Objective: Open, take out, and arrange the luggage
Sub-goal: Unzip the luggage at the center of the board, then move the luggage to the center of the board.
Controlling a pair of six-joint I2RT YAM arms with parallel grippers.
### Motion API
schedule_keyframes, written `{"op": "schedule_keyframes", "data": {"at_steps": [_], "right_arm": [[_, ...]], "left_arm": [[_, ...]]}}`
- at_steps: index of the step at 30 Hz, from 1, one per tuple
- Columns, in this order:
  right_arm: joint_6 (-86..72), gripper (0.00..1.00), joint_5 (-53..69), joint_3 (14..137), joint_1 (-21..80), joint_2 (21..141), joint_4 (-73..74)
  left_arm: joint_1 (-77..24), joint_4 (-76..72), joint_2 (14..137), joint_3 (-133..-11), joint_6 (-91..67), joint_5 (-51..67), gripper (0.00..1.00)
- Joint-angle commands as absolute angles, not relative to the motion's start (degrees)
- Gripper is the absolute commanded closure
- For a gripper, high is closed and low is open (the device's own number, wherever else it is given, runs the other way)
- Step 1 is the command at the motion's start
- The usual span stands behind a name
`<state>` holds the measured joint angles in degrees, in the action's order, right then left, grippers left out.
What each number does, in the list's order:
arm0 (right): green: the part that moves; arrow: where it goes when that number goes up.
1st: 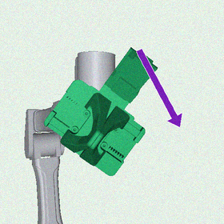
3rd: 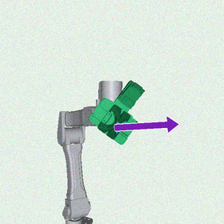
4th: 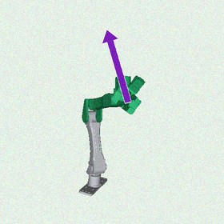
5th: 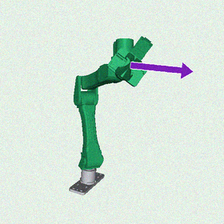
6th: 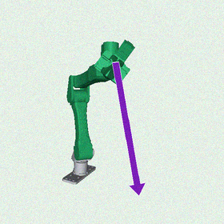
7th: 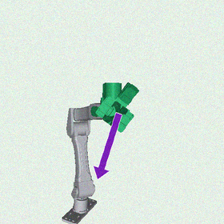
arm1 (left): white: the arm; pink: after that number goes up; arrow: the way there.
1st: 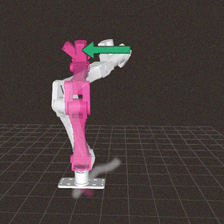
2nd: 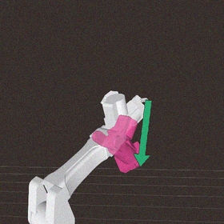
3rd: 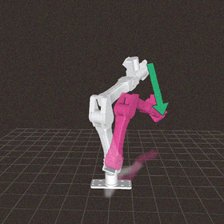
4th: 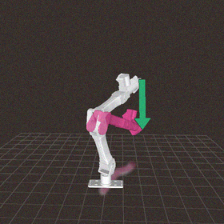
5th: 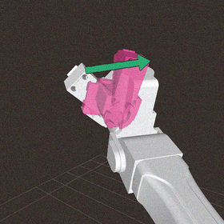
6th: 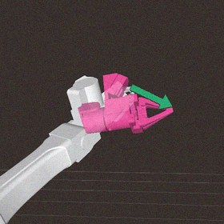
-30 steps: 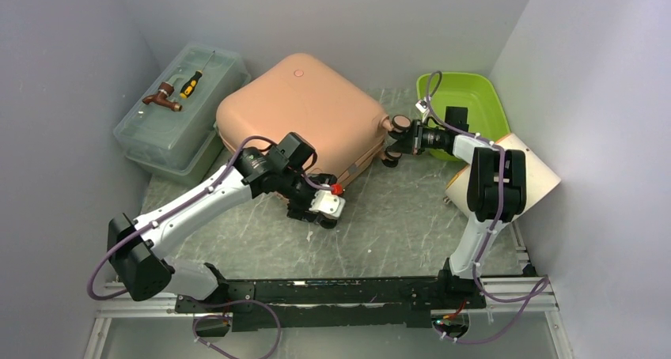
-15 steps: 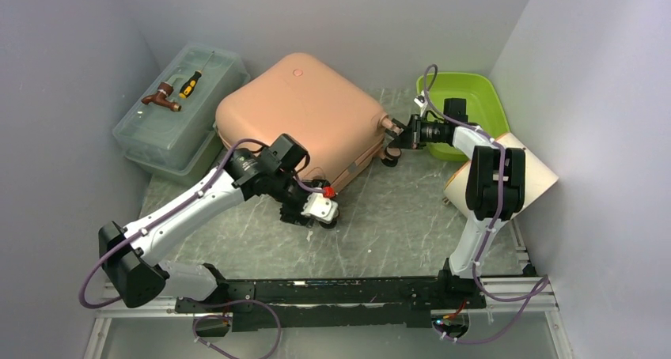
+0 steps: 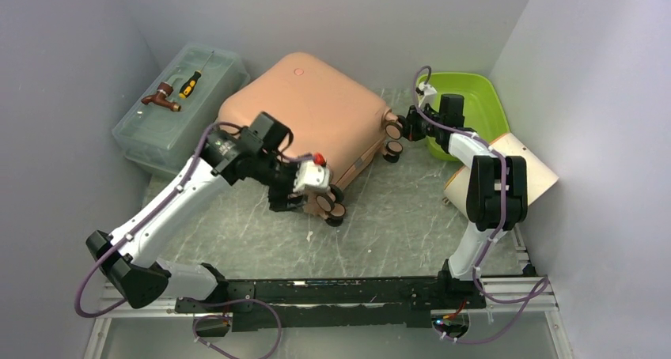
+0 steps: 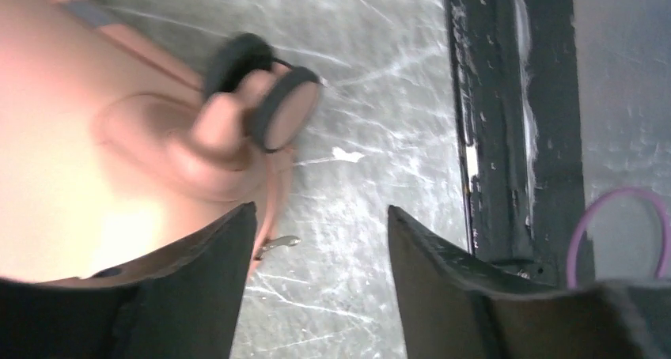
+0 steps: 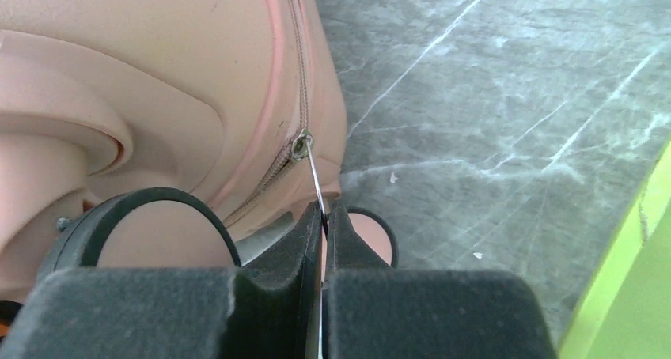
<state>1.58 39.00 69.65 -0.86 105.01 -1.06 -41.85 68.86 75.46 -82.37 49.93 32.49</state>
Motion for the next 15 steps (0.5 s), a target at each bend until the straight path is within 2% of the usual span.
{"op": "schedule_keyframes", "data": {"at_steps": [1,3,4,10,12,15], "right_arm": [[4.90,1.00,26.39,70.22,-3.92,102.36,-12.99],[5.07,1.00,26.17,71.99,-3.79,103.77,-12.10],[4.69,1.00,26.10,72.77,-3.78,104.44,-11.95],[3.18,1.00,27.59,74.13,-3.21,105.06,-12.49],[3.52,1.00,28.17,73.00,-3.09,104.01,-13.10],[4.85,1.00,28.50,70.92,-2.99,102.06,-13.76]], "left_arm": [[-39.37,66.43,76.84,-92.67,42.79,31.62,0.21],[-38.70,62.91,77.84,-95.16,38.60,29.68,0.05],[-38.22,60.73,78.52,-96.48,36.71,27.24,0.01],[-29.78,37.70,82.86,-96.61,25.64,3.13,0.01],[-25.42,30.72,86.30,-97.93,22.44,0.27,0.01],[-20.99,27.79,94.81,-104.33,18.16,-4.29,0.00]]}}
